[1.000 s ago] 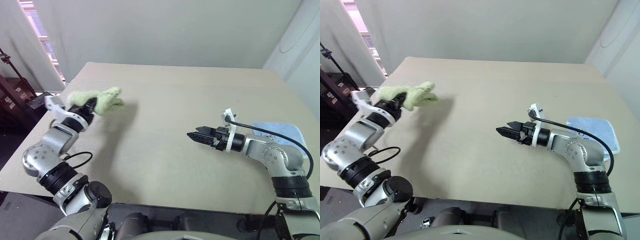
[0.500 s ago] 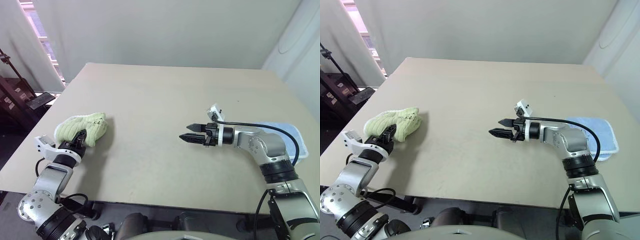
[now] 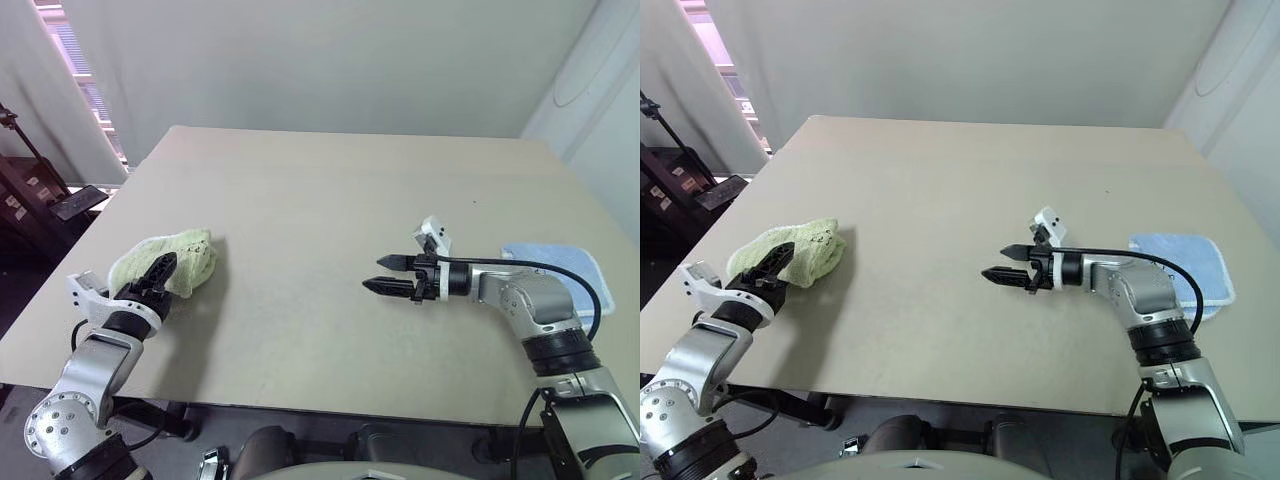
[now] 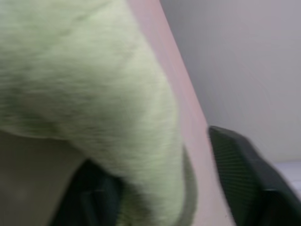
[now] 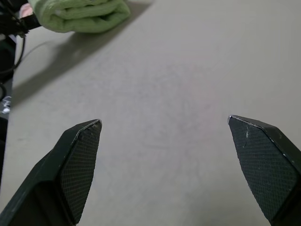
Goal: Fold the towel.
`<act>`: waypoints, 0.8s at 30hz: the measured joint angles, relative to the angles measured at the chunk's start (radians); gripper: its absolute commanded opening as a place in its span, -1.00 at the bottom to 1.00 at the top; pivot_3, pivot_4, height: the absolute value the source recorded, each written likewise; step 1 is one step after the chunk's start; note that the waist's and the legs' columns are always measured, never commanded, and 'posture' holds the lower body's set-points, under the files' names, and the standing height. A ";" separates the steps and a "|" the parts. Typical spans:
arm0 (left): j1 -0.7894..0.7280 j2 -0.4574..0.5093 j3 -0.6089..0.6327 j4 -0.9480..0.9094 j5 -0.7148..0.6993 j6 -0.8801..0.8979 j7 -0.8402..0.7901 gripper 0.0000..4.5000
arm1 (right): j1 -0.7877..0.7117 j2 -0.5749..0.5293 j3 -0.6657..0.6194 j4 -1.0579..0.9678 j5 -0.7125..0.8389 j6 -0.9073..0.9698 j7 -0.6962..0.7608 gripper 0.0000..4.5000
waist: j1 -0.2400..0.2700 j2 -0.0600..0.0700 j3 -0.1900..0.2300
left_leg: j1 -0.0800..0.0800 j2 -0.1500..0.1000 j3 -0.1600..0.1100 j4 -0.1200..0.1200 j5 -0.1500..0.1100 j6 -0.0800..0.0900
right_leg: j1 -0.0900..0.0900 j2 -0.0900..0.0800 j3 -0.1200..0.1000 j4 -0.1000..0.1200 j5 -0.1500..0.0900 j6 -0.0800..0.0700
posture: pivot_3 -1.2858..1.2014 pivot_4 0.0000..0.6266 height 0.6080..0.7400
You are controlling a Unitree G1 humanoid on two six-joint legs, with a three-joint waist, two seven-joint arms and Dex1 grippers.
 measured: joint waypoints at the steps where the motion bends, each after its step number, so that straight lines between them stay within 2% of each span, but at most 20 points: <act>1: 0.011 0.007 -0.011 -0.006 -0.016 -0.010 0.007 0.83 | 0.005 -0.004 -0.001 -0.001 -0.004 -0.001 0.000 1.00 | 0.000 0.000 0.000 | 0.000 0.000 0.000 0.000 0.000 0.000 | 0.000 0.000 0.000 0.000 0.000 0.000 | 0.03 -1.00 0.76; 2: 0.023 0.015 -0.023 -0.011 -0.034 -0.024 0.011 0.98 | 0.009 -0.006 -0.002 -0.001 -0.006 -0.001 0.001 1.00 | 0.000 0.000 0.000 | 0.000 0.000 0.000 0.000 0.000 0.000 | 0.000 0.000 0.000 0.000 0.000 0.000 | 0.03 -1.00 0.76; 7: 0.103 0.058 -0.085 -0.054 -0.179 -0.071 0.061 0.98 | 0.030 -0.014 -0.004 -0.020 -0.006 -0.004 0.026 1.00 | -0.001 0.000 0.000 | 0.000 0.000 0.000 0.000 0.000 0.000 | 0.000 0.000 0.000 0.000 0.000 -0.001 | 0.03 -1.00 0.76; 12: 0.255 0.132 -0.195 -0.136 -0.402 -0.095 0.131 0.98 | 0.031 -0.038 -0.004 -0.027 -0.008 -0.026 0.064 1.00 | -0.001 0.001 0.000 | 0.000 0.000 0.000 0.000 0.000 0.000 | 0.000 0.000 0.000 -0.001 -0.001 -0.001 | 0.03 -1.00 0.76; 17: 0.371 0.227 -0.284 -0.214 -0.469 -0.083 0.045 0.98 | 0.029 -0.049 -0.003 -0.026 -0.011 -0.044 0.093 1.00 | -0.001 0.004 0.001 | 0.001 0.000 0.000 0.000 0.000 -0.001 | 0.001 0.000 0.000 -0.001 -0.002 -0.004 | 0.03 -1.00 0.76; 21: 0.441 0.378 -0.312 -0.215 -0.469 -0.040 -0.067 0.98 | 0.031 -0.066 -0.003 -0.027 -0.023 -0.047 0.105 1.00 | -0.003 0.006 0.002 | 0.001 0.000 0.000 -0.001 0.000 -0.001 | -0.002 -0.001 -0.001 -0.001 -0.002 -0.006 | 0.03 -1.00 0.76; 24: 0.339 0.536 -0.314 -0.216 -0.412 -0.023 -0.141 0.98 | 0.044 -0.076 -0.020 -0.044 -0.022 -0.047 0.104 1.00 | 0.005 0.008 0.002 | 0.001 0.001 0.000 -0.001 0.001 -0.002 | -0.002 -0.005 -0.007 -0.002 -0.003 -0.007 | 0.03 -1.00 0.76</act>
